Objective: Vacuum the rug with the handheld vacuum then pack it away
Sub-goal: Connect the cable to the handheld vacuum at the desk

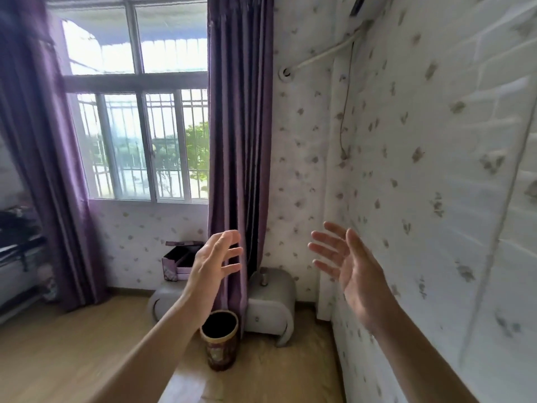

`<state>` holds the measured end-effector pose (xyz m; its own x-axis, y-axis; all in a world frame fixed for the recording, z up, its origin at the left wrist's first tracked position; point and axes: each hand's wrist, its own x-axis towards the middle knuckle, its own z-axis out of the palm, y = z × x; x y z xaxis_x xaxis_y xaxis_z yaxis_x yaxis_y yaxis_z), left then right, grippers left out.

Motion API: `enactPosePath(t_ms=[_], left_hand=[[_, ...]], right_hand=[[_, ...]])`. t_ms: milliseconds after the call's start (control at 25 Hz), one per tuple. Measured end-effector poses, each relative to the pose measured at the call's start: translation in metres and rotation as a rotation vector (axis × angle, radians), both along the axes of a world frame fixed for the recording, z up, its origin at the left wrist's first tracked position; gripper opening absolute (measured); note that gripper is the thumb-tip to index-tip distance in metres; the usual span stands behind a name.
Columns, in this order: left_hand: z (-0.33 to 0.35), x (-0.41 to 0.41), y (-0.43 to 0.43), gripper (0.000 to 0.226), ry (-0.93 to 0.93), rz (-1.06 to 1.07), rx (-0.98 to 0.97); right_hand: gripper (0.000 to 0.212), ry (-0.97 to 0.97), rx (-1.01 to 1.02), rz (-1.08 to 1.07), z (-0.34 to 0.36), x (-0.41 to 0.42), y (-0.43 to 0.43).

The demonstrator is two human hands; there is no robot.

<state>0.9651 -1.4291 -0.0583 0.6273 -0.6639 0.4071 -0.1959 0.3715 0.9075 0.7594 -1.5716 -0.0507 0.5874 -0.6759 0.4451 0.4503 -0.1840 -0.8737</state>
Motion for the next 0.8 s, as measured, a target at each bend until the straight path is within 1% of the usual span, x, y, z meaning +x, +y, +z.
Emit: enactPosePath(t_ms=[80, 120, 160, 240, 320, 400, 440, 520, 640, 720, 800], left_hand=[[0.011, 0.03, -0.046, 0.062, -0.011, 0.032, -0.006], [0.016, 0.046, -0.065, 0.062, -0.02, 0.05, -0.015], [0.018, 0.062, -0.08, 0.062, -0.028, 0.066, -0.017], [0.017, 0.092, -0.105, 0.063, -0.018, 0.094, -0.026], [0.01, 0.128, -0.131, 0.07, -0.006, 0.134, -0.062], [0.005, 0.166, -0.159, 0.08, -0.016, 0.178, -0.081], [0.001, 0.187, -0.174, 0.081, -0.015, 0.197, -0.092], [-0.008, 0.234, -0.204, 0.079, -0.008, 0.232, -0.116], [-0.013, 0.305, -0.24, 0.073, -0.003, 0.277, -0.144], [-0.007, 0.363, -0.262, 0.083, 0.041, 0.326, -0.156], [-0.004, 0.414, -0.276, 0.091, 0.059, 0.38, -0.168]], right_hand=[[0.062, -0.005, 0.003, 0.001, 0.011, 0.034, -0.053], [0.06, 0.001, 0.0, 0.015, 0.017, 0.051, -0.076], [0.062, 0.008, -0.005, 0.036, 0.021, 0.067, -0.096], [0.078, 0.015, -0.007, 0.081, 0.023, 0.097, -0.129], [0.091, 0.023, -0.011, 0.107, 0.019, 0.134, -0.162], [0.091, 0.012, -0.011, 0.125, 0.012, 0.177, -0.199], [0.09, 0.006, -0.006, 0.138, 0.008, 0.201, -0.217], [0.09, -0.009, 0.0, 0.165, 0.001, 0.255, -0.251], [0.099, 0.003, 0.002, 0.196, 0.0, 0.341, -0.289], [0.099, 0.031, -0.022, 0.225, 0.007, 0.406, -0.314], [0.094, 0.046, -0.061, 0.269, 0.015, 0.464, -0.334]])
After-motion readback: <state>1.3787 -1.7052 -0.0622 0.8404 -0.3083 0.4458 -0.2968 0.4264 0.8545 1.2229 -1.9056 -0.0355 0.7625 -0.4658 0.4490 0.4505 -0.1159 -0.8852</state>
